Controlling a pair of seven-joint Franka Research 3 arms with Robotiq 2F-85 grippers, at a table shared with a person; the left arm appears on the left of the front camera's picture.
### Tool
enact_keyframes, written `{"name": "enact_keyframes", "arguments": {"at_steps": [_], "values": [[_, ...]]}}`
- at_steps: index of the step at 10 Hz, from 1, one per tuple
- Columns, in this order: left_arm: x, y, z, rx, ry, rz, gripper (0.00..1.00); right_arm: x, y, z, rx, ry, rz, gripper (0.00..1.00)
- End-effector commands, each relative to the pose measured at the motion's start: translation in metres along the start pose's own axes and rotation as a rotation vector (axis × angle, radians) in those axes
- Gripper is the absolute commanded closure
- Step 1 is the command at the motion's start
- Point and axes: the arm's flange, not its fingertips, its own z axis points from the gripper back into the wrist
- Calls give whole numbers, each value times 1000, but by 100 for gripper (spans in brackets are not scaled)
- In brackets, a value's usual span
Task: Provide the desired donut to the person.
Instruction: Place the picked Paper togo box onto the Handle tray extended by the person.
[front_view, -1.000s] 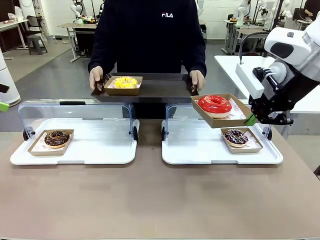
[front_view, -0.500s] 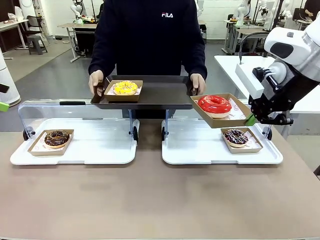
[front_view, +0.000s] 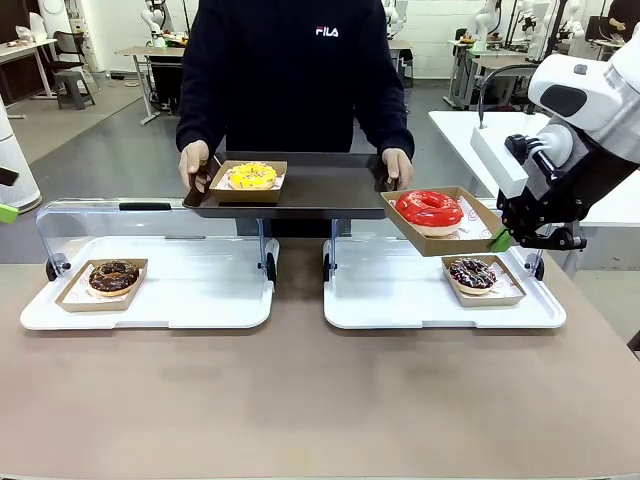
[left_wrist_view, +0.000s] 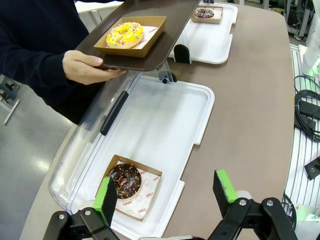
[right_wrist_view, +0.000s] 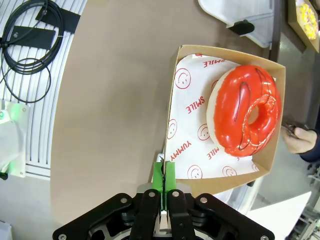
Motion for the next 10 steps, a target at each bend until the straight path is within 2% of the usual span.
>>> {"name": "enact_keyframes", "arguments": {"at_steps": [1, 10], "values": [[0, 0, 1, 0, -5, 7, 0, -1, 2, -3, -2, 9, -3, 100], [0, 0, 1, 0, -5, 7, 0, -1, 2, -3, -2, 9, -3, 100]]}}
